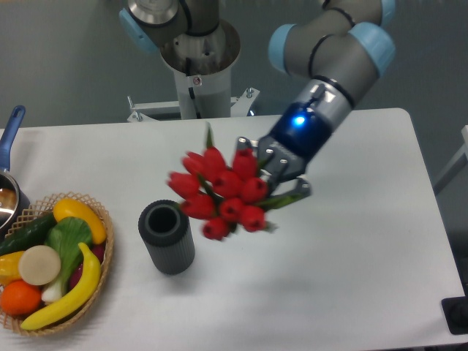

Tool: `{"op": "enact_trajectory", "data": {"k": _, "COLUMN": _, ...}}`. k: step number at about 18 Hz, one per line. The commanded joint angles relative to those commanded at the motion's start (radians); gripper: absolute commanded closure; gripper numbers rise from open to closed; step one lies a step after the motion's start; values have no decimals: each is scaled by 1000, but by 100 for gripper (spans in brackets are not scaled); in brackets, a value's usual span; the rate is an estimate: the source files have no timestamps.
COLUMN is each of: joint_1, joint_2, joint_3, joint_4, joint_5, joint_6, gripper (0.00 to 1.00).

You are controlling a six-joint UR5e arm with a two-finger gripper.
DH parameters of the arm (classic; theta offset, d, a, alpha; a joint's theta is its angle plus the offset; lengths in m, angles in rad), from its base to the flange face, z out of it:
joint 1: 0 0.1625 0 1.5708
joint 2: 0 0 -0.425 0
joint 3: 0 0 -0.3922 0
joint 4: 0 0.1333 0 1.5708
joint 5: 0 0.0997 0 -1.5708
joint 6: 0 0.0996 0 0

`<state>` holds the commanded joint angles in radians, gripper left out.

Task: Insert the flowers into the vase
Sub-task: 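Carry the tulip bunch toward the dark grey vase, stems down, then lower the tulip stems into the vase opening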

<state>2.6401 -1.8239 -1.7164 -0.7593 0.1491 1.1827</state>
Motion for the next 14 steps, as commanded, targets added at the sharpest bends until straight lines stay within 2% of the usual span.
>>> {"op": "enact_trajectory", "data": {"k": 2, "joint_1": -26, "joint_2": 9, "joint_3": -18, "joint_4": 0, "joint_5": -31, "joint_6": 5, "gripper": 69}}
{"op": "enact_trajectory", "data": {"k": 8, "joint_1": -97, "joint_2": 83, "joint_3": -74, "joint_4": -2, "joint_5": -63, "joint_6": 2, "gripper": 69}}
{"op": "enact_trajectory", "data": {"k": 14, "joint_1": -123, "joint_2": 75, "joint_3": -101, "joint_4": -2, "joint_5": -63, "joint_6": 5, "gripper": 69}}
